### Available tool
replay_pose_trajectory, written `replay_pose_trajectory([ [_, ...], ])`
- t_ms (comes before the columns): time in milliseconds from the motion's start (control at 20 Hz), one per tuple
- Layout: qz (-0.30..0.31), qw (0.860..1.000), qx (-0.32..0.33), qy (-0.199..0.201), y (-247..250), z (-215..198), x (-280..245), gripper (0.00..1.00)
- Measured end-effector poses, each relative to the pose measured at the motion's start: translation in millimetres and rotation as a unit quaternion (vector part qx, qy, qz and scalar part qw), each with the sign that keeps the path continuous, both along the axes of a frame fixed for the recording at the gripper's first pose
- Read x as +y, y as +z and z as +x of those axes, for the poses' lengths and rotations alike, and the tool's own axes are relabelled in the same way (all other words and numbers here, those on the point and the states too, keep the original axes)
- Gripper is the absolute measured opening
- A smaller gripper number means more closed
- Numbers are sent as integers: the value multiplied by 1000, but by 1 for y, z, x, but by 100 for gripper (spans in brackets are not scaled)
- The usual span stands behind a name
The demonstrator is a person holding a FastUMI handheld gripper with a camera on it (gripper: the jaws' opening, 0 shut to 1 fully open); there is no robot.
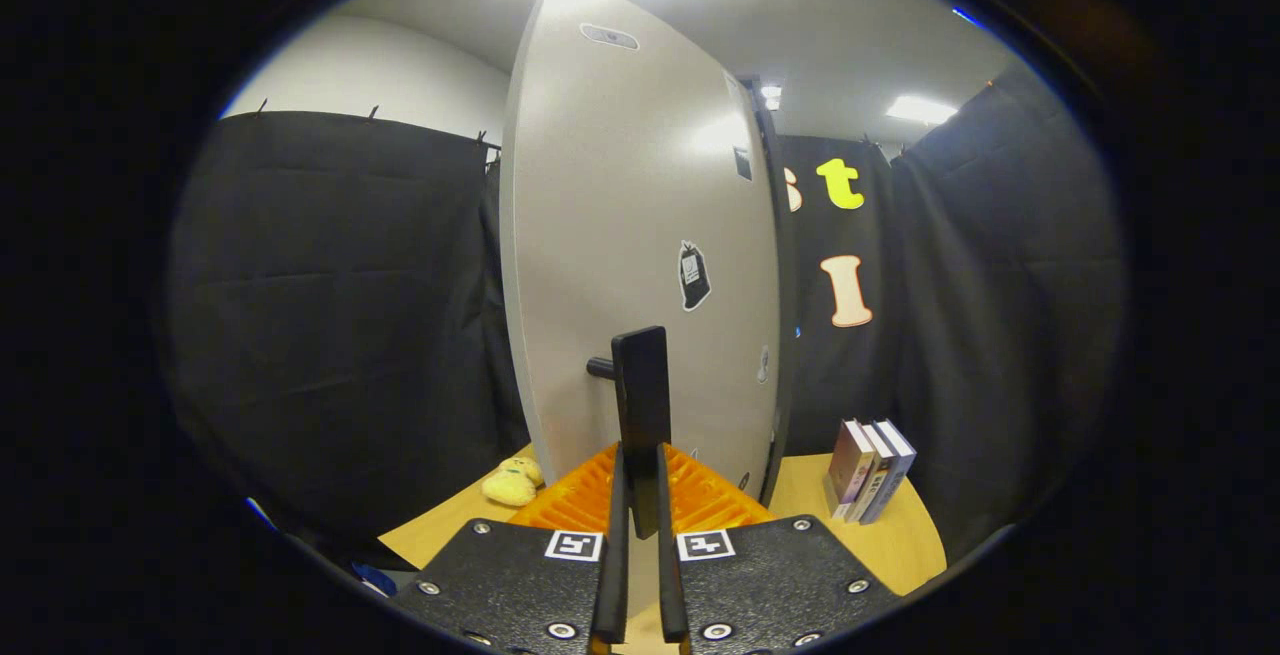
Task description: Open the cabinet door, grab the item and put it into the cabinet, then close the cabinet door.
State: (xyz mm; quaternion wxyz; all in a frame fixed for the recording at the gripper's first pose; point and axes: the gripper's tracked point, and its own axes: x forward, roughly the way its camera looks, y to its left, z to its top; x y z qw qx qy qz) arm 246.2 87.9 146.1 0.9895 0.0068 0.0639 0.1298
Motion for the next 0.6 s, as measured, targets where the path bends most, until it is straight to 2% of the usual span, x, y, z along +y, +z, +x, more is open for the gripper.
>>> replay_pose_trajectory([
  [200,-2,999,16,-37,-5,-7,-20,13],
  [550,-34,987,-5,-155,-1,-7,-75,11],
  [600,-32,987,-9,-159,1,-10,-77,11],
])
